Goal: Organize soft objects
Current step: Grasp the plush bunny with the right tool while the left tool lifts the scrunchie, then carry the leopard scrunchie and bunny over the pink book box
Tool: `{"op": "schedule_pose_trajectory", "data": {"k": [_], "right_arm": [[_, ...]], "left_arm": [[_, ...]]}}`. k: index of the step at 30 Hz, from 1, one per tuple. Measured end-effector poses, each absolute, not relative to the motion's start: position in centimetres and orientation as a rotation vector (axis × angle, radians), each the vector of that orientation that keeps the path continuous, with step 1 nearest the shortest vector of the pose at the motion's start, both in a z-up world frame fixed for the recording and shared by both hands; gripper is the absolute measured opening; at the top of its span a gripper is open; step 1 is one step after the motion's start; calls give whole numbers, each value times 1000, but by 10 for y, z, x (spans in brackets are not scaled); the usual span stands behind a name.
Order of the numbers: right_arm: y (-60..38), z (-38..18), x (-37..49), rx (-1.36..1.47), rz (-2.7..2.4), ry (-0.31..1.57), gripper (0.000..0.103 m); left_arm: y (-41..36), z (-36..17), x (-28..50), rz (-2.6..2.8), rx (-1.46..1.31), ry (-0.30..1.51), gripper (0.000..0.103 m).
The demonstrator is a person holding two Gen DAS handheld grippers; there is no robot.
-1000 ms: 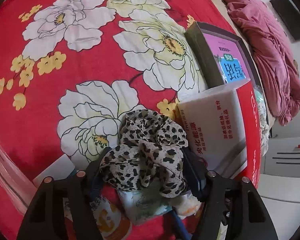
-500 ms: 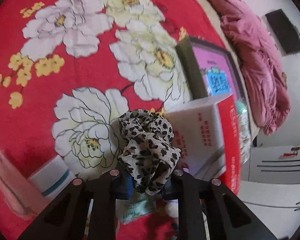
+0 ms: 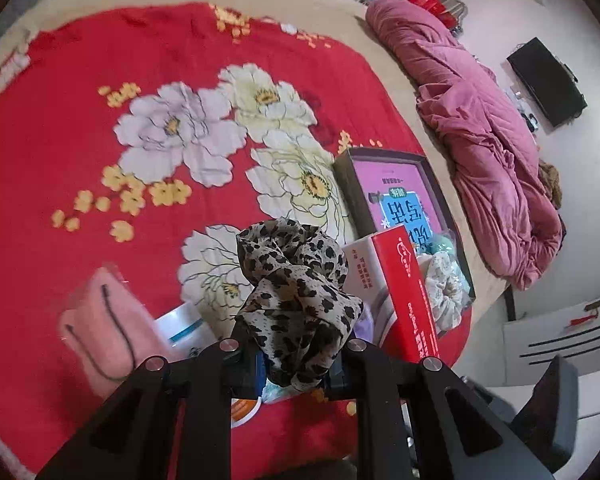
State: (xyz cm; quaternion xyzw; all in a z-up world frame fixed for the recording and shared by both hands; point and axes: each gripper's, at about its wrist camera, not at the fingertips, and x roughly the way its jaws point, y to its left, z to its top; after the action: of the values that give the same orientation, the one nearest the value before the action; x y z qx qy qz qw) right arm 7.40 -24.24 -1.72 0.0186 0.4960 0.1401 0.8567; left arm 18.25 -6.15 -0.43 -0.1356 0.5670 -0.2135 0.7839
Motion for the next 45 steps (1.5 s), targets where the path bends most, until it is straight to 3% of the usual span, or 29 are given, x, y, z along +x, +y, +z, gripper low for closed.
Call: {"op": "schedule_pose_trajectory", "data": {"k": [17,33,45], "right_arm": [[-244,49,72,15,277,907,36],[-326,115,59,57,135,768,36],[-374,137,49,94,63,722,36]], "left_arm": [[-46,39,140,-419,-247,1121,19],[-122,109,102,-490,-105,1003,19],[-161,127,85,-519,-51,978,19]]}}
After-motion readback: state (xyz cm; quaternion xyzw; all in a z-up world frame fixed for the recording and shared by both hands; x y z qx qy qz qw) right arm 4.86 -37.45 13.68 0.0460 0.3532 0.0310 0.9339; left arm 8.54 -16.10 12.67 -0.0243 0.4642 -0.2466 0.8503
